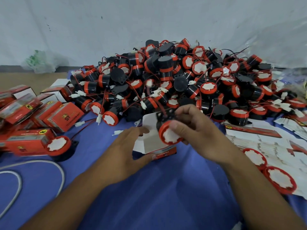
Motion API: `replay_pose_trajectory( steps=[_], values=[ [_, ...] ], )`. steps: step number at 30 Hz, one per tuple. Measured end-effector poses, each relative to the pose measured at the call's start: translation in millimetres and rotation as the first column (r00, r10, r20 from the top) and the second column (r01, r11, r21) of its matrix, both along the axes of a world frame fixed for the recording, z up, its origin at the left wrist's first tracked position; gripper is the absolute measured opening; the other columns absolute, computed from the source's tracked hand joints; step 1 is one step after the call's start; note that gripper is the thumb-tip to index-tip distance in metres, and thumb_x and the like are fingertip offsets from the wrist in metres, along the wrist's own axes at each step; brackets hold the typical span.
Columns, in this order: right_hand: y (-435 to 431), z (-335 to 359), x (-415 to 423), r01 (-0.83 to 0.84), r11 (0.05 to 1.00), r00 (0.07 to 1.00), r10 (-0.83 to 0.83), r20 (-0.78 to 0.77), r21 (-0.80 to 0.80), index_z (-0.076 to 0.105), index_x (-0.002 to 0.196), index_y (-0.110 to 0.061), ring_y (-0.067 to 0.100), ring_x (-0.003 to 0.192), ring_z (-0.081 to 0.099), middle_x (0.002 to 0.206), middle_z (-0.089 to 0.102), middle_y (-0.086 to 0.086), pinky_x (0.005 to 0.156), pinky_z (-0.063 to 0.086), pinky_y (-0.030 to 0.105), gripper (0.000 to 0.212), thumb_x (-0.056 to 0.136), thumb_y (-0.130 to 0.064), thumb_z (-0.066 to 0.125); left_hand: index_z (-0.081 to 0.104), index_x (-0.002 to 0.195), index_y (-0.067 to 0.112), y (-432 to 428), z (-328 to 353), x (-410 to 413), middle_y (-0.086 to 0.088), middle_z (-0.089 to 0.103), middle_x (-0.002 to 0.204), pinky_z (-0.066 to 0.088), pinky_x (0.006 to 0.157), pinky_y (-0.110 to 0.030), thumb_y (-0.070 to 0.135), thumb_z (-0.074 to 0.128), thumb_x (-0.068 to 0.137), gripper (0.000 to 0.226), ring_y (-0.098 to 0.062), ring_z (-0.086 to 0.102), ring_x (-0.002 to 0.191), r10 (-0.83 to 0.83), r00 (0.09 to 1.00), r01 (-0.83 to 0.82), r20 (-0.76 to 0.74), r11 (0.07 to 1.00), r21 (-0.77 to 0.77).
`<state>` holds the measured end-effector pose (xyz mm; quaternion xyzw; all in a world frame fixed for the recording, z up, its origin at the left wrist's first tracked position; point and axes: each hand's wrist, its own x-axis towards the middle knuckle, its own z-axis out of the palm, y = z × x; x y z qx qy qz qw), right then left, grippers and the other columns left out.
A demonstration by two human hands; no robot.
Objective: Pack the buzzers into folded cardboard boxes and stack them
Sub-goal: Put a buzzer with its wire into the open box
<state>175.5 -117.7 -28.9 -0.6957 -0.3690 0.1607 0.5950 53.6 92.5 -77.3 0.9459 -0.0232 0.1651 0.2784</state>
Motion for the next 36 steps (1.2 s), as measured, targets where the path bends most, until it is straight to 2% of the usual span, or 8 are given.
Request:
replay_pose_trajectory(
  steps=[2,5,13,16,22,26,31,36],
  values=[
    [4,-5,-4,0.006,0.993,0.986,0.014,0.164,-0.121,0.06,0.111,-0.029,0.008,0.083,0.067,0.098,0.07,-0.012,0.071,0.054,0.027,0.029,0.091,-0.051,0.062,0.039,0.133,0.044,0,1,1,0.039,0.042,0.122,0.028,0.09,0.004,0.067,0.061,0.081,0.061,0.025,0.035,0.115,-0.005,1.0,0.005,0.011,1.0,-0.018],
    [7,-9,-9,0.104,0.974,0.915,-0.014,0.403,-0.202,0.068,0.117,-0.025,0.002,0.091,0.063,0.1,0.069,-0.015,0.076,0.049,0.017,0.037,0.096,-0.048,0.049,0.038,0.124,0.051,-1,2,2,0.041,0.044,0.118,0.032,0.088,0.001,0.068,0.062,0.083,0.051,0.018,0.042,0.112,-0.009,1.0,0.009,0.025,1.0,-0.021],
    [26,1,-23,0.387,0.814,0.755,-0.009,0.656,-0.433,0.051,0.127,-0.023,0.023,0.105,0.055,0.121,0.055,-0.003,0.082,0.05,0.044,0.039,0.103,-0.048,0.034,0.042,0.125,0.042,-1,-5,4,0.043,0.046,0.111,0.034,0.083,0.0,0.061,0.067,0.082,0.053,0.02,0.045,0.104,0.007,0.998,-0.005,0.057,0.999,-0.035],
    [26,2,-29,0.314,0.818,0.753,0.095,0.651,-0.482,0.044,0.138,-0.025,0.019,0.111,0.048,0.127,0.045,-0.004,0.087,0.048,0.038,0.056,0.094,-0.06,0.045,0.043,0.116,0.044,-1,-6,4,0.031,0.055,0.106,0.042,0.077,-0.007,0.064,0.064,0.081,0.046,0.007,0.054,0.099,0.006,0.999,-0.003,0.049,0.998,-0.059],
    [19,6,-22,0.404,0.82,0.679,0.029,0.734,-0.406,0.025,0.154,-0.029,0.023,0.117,0.041,0.135,0.038,0.0,0.101,0.033,0.035,0.067,0.097,-0.032,0.06,0.033,0.13,0.049,-1,-5,4,0.046,0.044,0.113,0.036,0.083,-0.001,0.063,0.06,0.082,0.057,0.023,0.043,0.107,-0.007,0.998,0.008,0.063,1.0,-0.01],
    [15,10,-18,0.421,0.825,0.682,-0.014,0.732,-0.377,0.045,0.124,-0.022,0.019,0.104,0.041,0.12,0.048,-0.007,0.093,0.033,0.037,0.039,0.092,-0.022,0.068,0.024,0.134,0.052,1,-6,4,0.033,0.05,0.118,0.047,0.082,-0.016,0.069,0.057,0.078,0.067,0.01,0.05,0.107,-0.015,0.999,0.016,0.047,1.0,-0.021],
    [17,5,-20,0.338,0.812,0.653,0.162,0.74,-0.476,0.065,0.129,-0.02,0.026,0.118,0.041,0.141,0.044,0.002,0.099,0.039,0.037,0.037,0.093,-0.01,0.062,0.022,0.144,0.043,2,-6,6,0.027,0.053,0.128,0.052,0.093,-0.029,0.067,0.064,0.077,0.083,0.003,0.055,0.116,-0.012,0.999,0.017,0.043,0.992,-0.122],
    [17,1,-19,0.331,0.794,0.687,0.167,0.707,-0.509,0.068,0.127,-0.028,0.024,0.11,0.048,0.128,0.038,-0.002,0.084,0.051,0.04,0.035,0.094,-0.019,0.063,0.018,0.152,0.041,2,-8,5,0.02,0.045,0.14,0.047,0.1,-0.028,0.062,0.056,0.09,0.076,0.0,0.049,0.125,-0.083,0.994,0.084,0.074,0.996,-0.005]
  ],
)
